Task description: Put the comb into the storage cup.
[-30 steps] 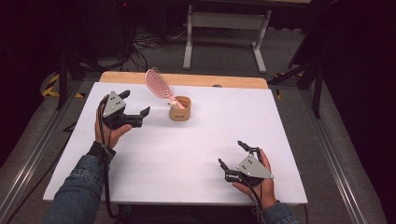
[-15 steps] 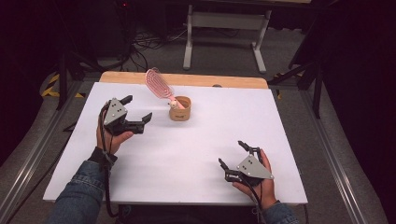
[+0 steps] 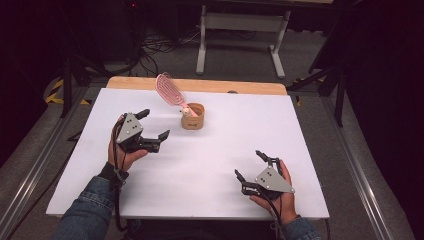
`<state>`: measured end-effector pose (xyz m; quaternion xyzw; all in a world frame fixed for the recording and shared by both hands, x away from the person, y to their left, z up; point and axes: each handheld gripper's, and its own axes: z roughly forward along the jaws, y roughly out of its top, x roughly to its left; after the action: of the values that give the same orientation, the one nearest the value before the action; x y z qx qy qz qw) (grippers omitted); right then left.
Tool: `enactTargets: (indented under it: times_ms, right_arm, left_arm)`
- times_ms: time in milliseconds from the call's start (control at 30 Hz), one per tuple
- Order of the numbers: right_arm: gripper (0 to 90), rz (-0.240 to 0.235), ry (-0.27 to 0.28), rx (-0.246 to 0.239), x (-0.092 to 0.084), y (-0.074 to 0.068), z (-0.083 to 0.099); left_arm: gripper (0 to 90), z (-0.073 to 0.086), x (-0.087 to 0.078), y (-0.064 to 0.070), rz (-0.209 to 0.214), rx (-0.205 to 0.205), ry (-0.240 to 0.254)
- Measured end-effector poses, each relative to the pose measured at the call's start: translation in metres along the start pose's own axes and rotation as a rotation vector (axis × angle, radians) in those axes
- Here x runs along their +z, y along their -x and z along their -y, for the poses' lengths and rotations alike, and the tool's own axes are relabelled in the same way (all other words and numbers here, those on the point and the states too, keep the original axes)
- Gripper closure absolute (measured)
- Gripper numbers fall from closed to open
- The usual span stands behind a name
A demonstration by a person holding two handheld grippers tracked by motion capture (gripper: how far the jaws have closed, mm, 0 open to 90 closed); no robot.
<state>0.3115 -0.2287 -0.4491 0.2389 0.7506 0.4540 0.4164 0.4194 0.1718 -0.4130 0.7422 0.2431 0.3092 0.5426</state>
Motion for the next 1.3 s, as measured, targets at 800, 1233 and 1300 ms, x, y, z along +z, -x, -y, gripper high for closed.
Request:
enactTargets:
  times_ms: [800, 1233, 1300]
  right_arm:
    - [13.3, -0.002, 0.001, 0.001, -0.001, 0.0, -0.001]
    - [13.3, -0.001, 0.006, 0.003, -0.002, 0.0, -0.001]
    - [13.2, 0.0, 0.007, 0.002, -0.003, 0.0, -0.001]
  left_arm:
    - [6.3, 0.001, -0.011, 0.031, 0.092, 0.036, -0.006]
    - [5.8, -0.001, -0.02, 0.04, 0.127, 0.051, -0.004]
    - [6.1, -0.001, -0.022, 0.041, 0.132, 0.054, -0.003]
